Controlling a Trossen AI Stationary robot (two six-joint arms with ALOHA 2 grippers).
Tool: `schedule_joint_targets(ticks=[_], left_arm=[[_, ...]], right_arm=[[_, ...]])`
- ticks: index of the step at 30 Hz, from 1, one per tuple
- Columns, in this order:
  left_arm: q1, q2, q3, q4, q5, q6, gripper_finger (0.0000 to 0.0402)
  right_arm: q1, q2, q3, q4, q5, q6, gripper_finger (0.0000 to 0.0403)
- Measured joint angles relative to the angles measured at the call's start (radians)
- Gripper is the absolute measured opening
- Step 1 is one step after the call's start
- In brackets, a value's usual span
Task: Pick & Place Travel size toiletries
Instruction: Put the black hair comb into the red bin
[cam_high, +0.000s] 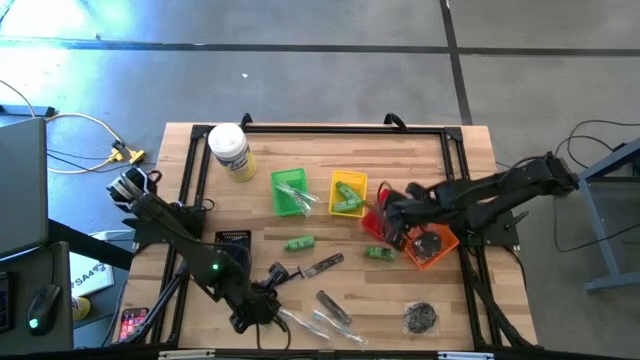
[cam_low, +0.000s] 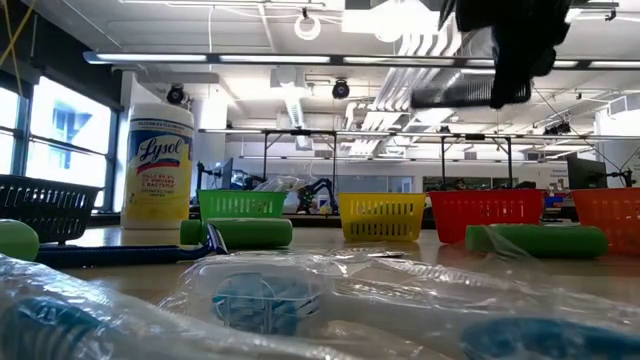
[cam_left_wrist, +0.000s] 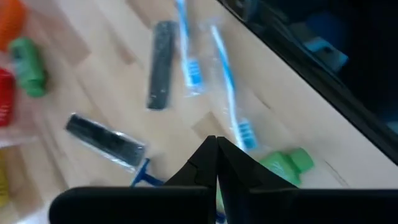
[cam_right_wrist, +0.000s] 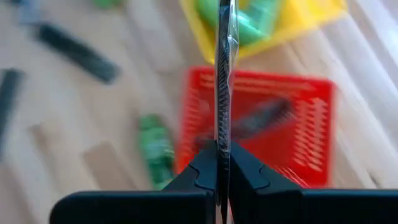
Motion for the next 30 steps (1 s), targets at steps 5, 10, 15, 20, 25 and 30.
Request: schedule_joint_targets(ticks=[5, 10, 15, 20, 25, 30], left_arm=[[0.003, -0.035, -0.069, 0.064, -0.038, -0.005, 0.0000], [0.017, -0.034, -0.102, 0.096, -0.039, 0.010, 0.0000], [0.015, -0.033, -0.111, 0.089, -0.036, 0.020, 0.0000], [0.015, -0.033, -0.111, 0.083, -0.035, 0.017, 0.0000], [0.015, -0.033, -0.111, 0.077, -0.034, 0.018, 0.0000], [0.015, -0.033, -0.111, 0.076, -0.034, 0.019, 0.0000]], right_arm=[[-0.145, 0.027, 0.001, -0.165, -0.115, 0.034, 0.0009], [-0.239, 0.082, 0.001, -0.181, -0.204, 0.017, 0.0009], [-0.287, 0.150, 0.001, -0.213, -0.321, -0.003, 0.0009], [-0.321, 0.215, 0.001, -0.254, -0.344, -0.014, 0.0009], [-0.349, 0.257, 0.001, -0.250, -0.347, -0.032, 0.0009], [-0.368, 0.300, 0.001, -0.249, -0.328, -0.049, 0.0009]])
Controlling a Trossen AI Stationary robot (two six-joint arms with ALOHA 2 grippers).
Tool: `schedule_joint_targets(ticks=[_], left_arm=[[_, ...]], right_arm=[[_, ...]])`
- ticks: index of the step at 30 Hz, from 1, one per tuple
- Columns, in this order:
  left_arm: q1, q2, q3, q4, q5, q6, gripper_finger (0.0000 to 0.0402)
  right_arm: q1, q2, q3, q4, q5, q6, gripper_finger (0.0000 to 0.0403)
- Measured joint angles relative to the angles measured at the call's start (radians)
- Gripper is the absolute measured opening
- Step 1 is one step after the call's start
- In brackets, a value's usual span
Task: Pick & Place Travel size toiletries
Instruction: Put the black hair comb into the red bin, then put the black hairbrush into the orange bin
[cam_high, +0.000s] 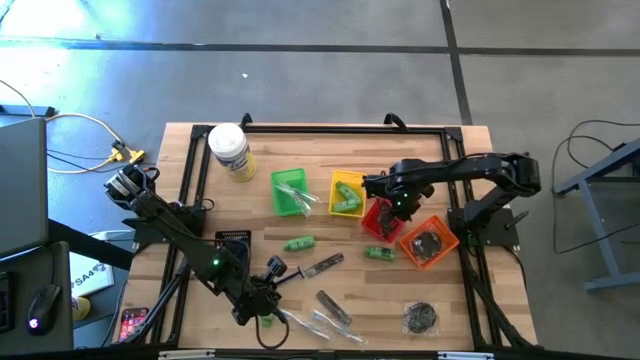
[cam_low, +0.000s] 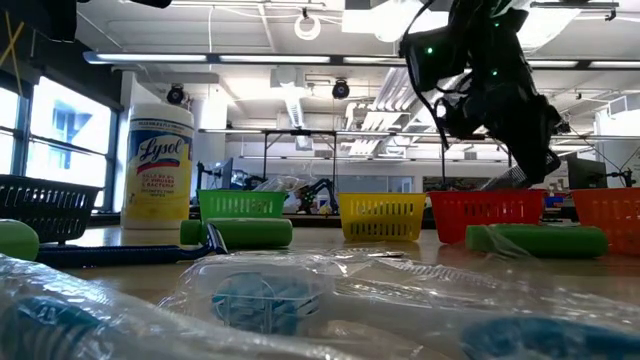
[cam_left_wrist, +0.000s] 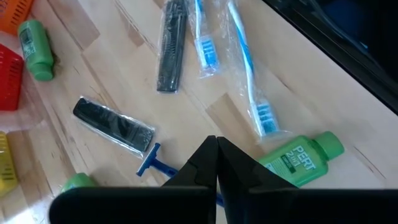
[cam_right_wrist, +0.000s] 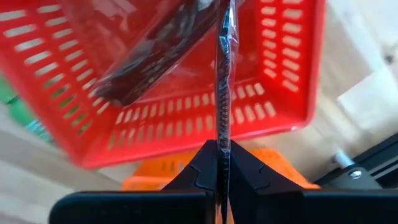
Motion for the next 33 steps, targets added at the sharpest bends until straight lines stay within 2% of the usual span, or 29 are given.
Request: schedule_joint_targets(ticks=[3, 6, 9, 16, 21, 27, 33], left_arm=[[0.000, 0.000, 0.000, 0.000, 0.000, 0.001, 0.0000], [0.000, 0.000, 0.000, 0.001, 0.000, -0.001, 0.0000], [0.000, 0.000, 0.000, 0.001, 0.000, -0.008, 0.0000], [0.000, 0.000, 0.000, 0.002, 0.001, -0.022, 0.0000], [0.000, 0.000, 0.000, 0.010, 0.001, -0.029, 0.0000], [0.000, 0.000, 0.000, 0.011, 0.001, -0.051, 0.0000], [0.000, 0.001, 0.000, 0.010, -0.006, -0.052, 0.0001]], right_arm=[[-0.003, 0.027, 0.000, 0.003, 0.044, -0.008, 0.0017], [0.009, 0.043, 0.000, 0.006, 0.049, -0.022, 0.0046], [0.024, 0.044, 0.000, 0.025, 0.026, -0.027, 0.0099], [0.037, 0.036, 0.001, 0.077, -0.051, -0.030, 0.0252], [0.037, 0.036, 0.002, 0.123, -0.101, -0.062, 0.0325], [0.033, 0.029, 0.031, 0.134, -0.117, -0.058, 0.0360], [0.050, -0.056, 0.111, 0.169, -0.008, -0.096, 0.0354]])
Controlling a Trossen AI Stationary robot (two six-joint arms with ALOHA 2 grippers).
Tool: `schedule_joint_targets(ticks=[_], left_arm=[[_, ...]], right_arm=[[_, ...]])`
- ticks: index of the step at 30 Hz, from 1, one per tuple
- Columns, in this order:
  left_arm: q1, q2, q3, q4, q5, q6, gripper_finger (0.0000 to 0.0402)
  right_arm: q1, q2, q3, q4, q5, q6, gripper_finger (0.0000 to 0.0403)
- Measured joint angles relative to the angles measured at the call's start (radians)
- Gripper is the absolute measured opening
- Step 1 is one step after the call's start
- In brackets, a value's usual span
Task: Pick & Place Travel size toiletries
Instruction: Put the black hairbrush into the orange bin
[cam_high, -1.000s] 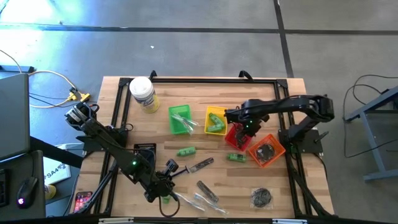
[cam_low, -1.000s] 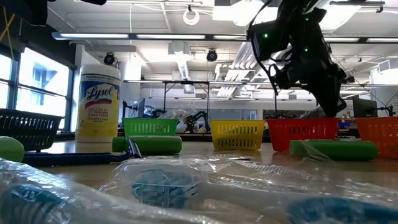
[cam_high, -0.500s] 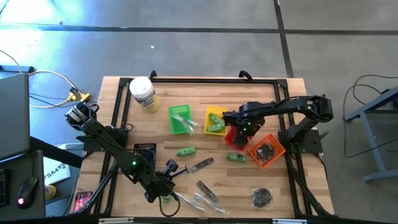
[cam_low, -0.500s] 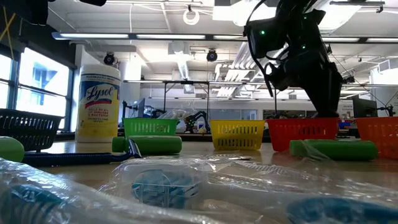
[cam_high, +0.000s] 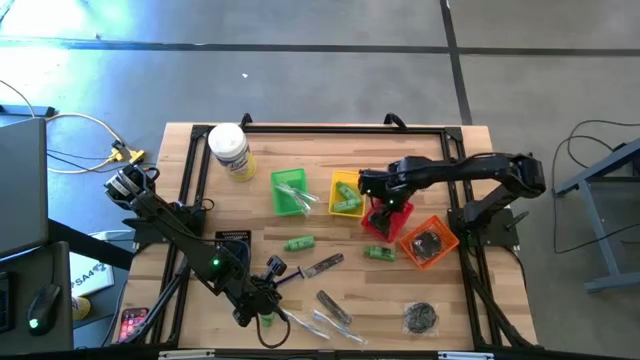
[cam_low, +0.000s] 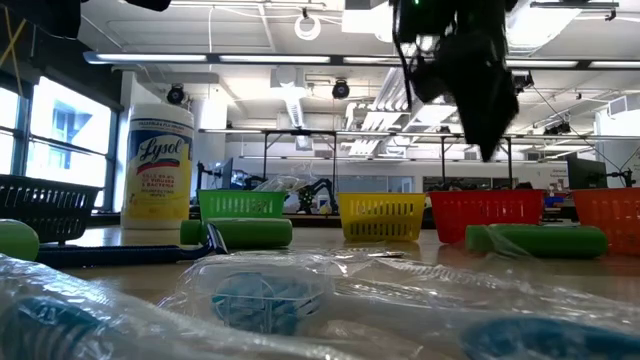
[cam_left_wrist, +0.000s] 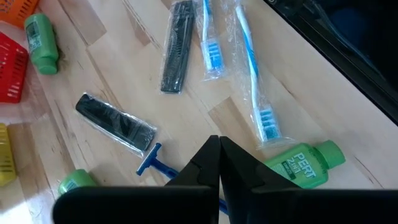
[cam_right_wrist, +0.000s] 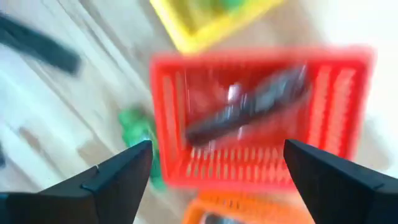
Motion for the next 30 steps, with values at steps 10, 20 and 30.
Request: schedule_joint_targets(ticks=[10, 20, 30], left_arm=[[0.000, -0.014, -0.001, -0.087, -0.201, -0.063, 0.0000], [0.104, -0.040, -0.001, -0.099, -0.078, -0.212, 0.0000], [0.130, -0.101, -0.054, 0.013, 0.125, -0.025, 0.0000]], right_arm=[[0.232, -0.105, 0.006, 0.385, 0.678, -0.208, 0.0321], [0.369, -0.050, -0.003, 0.667, 0.315, -0.406, 0.0278], [0.503, -0.097, -0.050, 0.898, 0.267, -0.566, 0.0140]])
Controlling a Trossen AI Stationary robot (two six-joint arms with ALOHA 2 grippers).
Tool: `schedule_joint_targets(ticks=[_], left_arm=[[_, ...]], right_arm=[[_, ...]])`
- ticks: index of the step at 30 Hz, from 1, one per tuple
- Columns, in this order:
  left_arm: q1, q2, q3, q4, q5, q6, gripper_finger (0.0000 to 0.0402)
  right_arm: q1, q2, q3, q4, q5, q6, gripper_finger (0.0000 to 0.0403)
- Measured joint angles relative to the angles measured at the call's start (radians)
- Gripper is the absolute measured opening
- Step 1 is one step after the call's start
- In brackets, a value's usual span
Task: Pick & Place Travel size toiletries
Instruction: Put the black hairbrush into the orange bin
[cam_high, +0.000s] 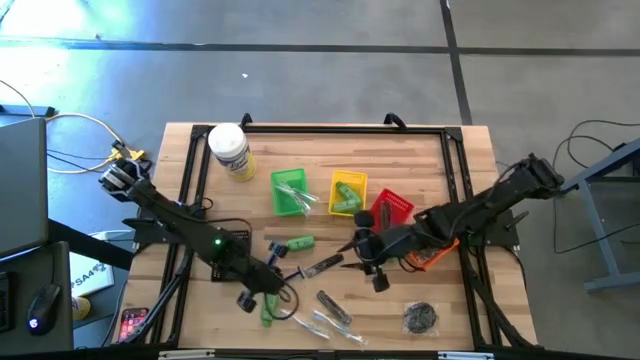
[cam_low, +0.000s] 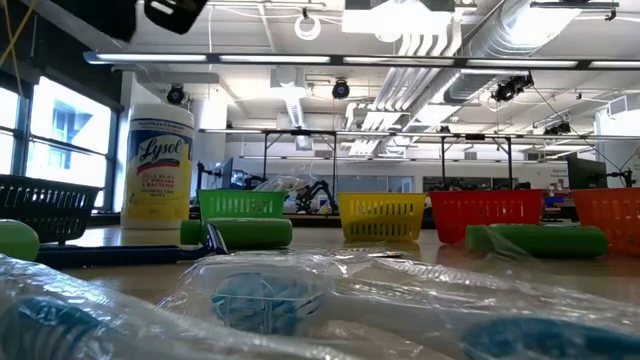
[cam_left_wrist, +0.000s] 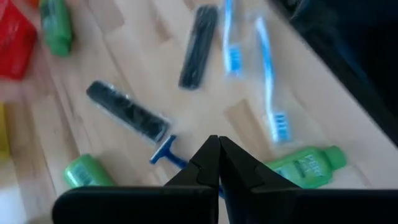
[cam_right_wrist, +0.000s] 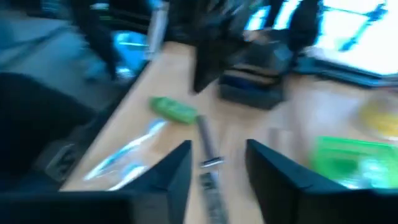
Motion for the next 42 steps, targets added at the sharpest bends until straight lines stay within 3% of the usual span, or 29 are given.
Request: schedule_joint_targets(ticks=[4, 8, 11, 13, 18, 23, 28, 35, 42], left_arm=[[0.019, -0.123, -0.124, 0.142, 0.014, 0.043, 0.0000], [0.091, -0.265, -0.266, 0.288, 0.067, 0.045, 0.0000], [0.144, -0.359, -0.359, 0.383, 0.092, -0.003, 0.0000], [0.177, -0.413, -0.418, 0.410, 0.088, -0.052, 0.0000], [0.239, -0.458, -0.530, 0.518, 0.088, -0.096, 0.0000], [0.266, -0.448, -0.578, 0.551, 0.120, -0.005, 0.0000], [0.264, -0.447, -0.663, 0.647, 0.138, 0.077, 0.0000], [0.270, -0.440, -0.692, 0.751, 0.078, -0.030, 0.0000], [0.270, -0.440, -0.694, 0.740, -0.070, -0.037, 0.0000]], right_arm=[[-0.027, 0.003, -0.075, 0.110, -0.234, 0.049, 0.0066], [-0.029, -0.001, -0.149, 0.223, -0.309, 0.078, 0.0011], [-0.031, -0.062, -0.229, 0.340, -0.351, 0.086, 0.0008], [-0.044, -0.111, -0.282, 0.451, -0.347, 0.087, 0.0008], [-0.093, -0.219, -0.446, 0.541, -0.353, 0.071, 0.0003], [-0.109, -0.327, -0.559, 0.542, -0.350, 0.002, 0.0002], [-0.108, -0.355, -0.655, 0.621, -0.321, -0.048, 0.0002], [-0.099, -0.335, -0.727, 0.696, -0.309, -0.022, 0.0002], [-0.089, -0.333, -0.830, 0.889, -0.149, 0.037, 0.0002]])
